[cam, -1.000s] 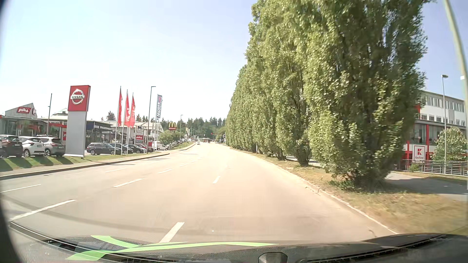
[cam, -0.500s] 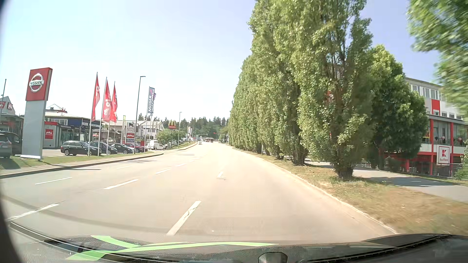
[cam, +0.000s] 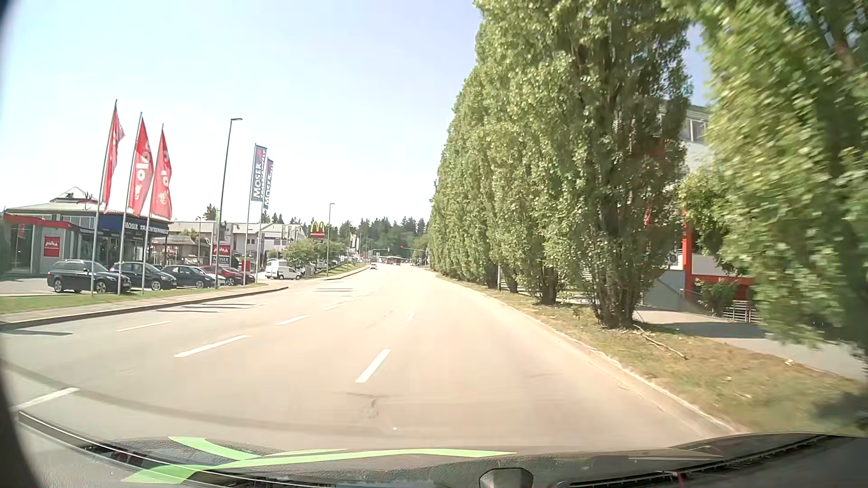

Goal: Follow the waypoints while adhering to traffic rules and regulations

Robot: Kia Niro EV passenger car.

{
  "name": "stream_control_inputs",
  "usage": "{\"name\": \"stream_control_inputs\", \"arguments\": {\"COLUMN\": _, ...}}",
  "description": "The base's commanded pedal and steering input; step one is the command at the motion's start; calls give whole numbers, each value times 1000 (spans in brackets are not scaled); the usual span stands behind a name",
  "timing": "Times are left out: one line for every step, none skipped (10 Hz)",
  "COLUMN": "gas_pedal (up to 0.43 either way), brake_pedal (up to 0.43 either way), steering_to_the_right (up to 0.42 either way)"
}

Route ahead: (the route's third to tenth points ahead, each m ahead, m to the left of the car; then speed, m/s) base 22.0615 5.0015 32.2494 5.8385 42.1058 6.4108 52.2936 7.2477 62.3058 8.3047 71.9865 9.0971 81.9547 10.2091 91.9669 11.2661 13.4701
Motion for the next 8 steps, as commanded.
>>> {"name": "stream_control_inputs", "arguments": {"gas_pedal": 79, "brake_pedal": 0, "steering_to_the_right": -9}}
{"name": "stream_control_inputs", "arguments": {"gas_pedal": 79, "brake_pedal": 0, "steering_to_the_right": -9}}
{"name": "stream_control_inputs", "arguments": {"gas_pedal": 79, "brake_pedal": 0, "steering_to_the_right": -9}}
{"name": "stream_control_inputs", "arguments": {"gas_pedal": 79, "brake_pedal": 0, "steering_to_the_right": -9}}
{"name": "stream_control_inputs", "arguments": {"gas_pedal": 79, "brake_pedal": 0, "steering_to_the_right": -9}}
{"name": "stream_control_inputs", "arguments": {"gas_pedal": 79, "brake_pedal": 0, "steering_to_the_right": -9}}
{"name": "stream_control_inputs", "arguments": {"gas_pedal": 79, "brake_pedal": 0, "steering_to_the_right": -10}}
{"name": "stream_control_inputs", "arguments": {"gas_pedal": 79, "brake_pedal": 0, "steering_to_the_right": -10}}
